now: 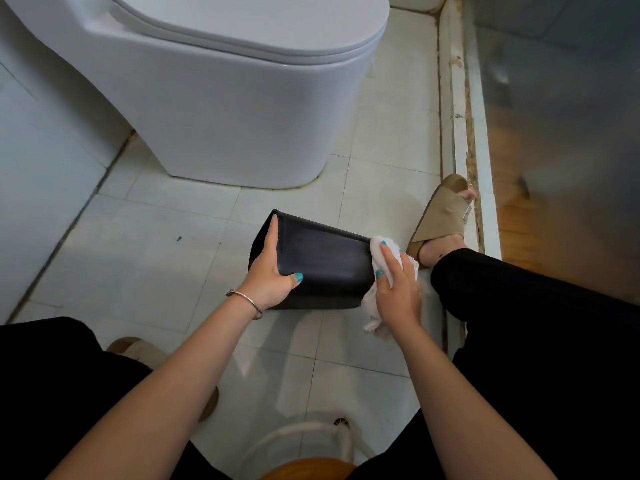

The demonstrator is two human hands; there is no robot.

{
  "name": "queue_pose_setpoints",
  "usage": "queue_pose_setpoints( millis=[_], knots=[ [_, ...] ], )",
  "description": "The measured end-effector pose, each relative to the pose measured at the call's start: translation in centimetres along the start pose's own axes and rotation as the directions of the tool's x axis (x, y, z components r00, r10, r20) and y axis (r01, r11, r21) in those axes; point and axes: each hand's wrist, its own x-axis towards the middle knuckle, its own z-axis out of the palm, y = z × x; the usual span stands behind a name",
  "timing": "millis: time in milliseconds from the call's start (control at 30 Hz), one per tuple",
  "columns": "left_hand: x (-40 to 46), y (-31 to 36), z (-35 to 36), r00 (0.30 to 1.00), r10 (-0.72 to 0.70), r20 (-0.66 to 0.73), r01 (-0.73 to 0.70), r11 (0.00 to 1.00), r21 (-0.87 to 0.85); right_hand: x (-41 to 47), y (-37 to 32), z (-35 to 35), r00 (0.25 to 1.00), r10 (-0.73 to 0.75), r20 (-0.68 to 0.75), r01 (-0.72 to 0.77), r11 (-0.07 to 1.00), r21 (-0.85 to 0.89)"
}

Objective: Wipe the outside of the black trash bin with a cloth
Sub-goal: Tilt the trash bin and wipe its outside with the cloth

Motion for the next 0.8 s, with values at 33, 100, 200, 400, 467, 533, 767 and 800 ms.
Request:
queue_pose_setpoints(
  millis=[33,100,200,400,467,533,767,800],
  knots=[
    [0.1,0.1,-0.3,1.0,0.002,0.004,-0.002,1.0,0.002,0.0,0.0,0.2,1.0,-0.003,0.009,0.003,0.999,0.039],
    [0.2,0.3,-1.2,1.0,0.002,0.022,-0.002,1.0,0.008,-0.1,-0.4,0.6,1.0,-0.007,0.023,0.005,0.993,0.115],
    [0.4,0.7,-2.5,0.999,0.007,0.047,-0.008,1.0,0.002,-0.7,-1.1,1.4,0.999,0.011,0.037,-0.018,0.983,0.184],
    [1.3,1.6,-3.5,0.995,-0.01,0.097,0.016,0.998,-0.06,-0.7,-1.1,1.4,0.998,0.034,0.043,-0.042,0.979,0.202],
    [1.7,2.1,-3.3,0.998,-0.024,0.062,0.03,0.996,-0.09,-0.7,-1.1,1.4,0.998,0.05,0.037,-0.057,0.977,0.208],
    [2.2,2.7,-3.0,0.999,-0.036,0.004,0.037,0.994,-0.106,-0.8,-1.1,1.4,0.997,0.065,0.03,-0.07,0.972,0.223],
    [6.6,5.0,-3.1,0.963,-0.215,-0.161,0.195,0.972,-0.13,-1.1,-1.4,1.3,0.995,0.097,0.027,-0.101,0.963,0.248],
    [7.0,5.2,-3.0,0.964,-0.224,-0.144,0.208,0.971,-0.115,-1.1,-1.3,1.2,0.994,0.102,0.027,-0.105,0.96,0.258]
  ],
)
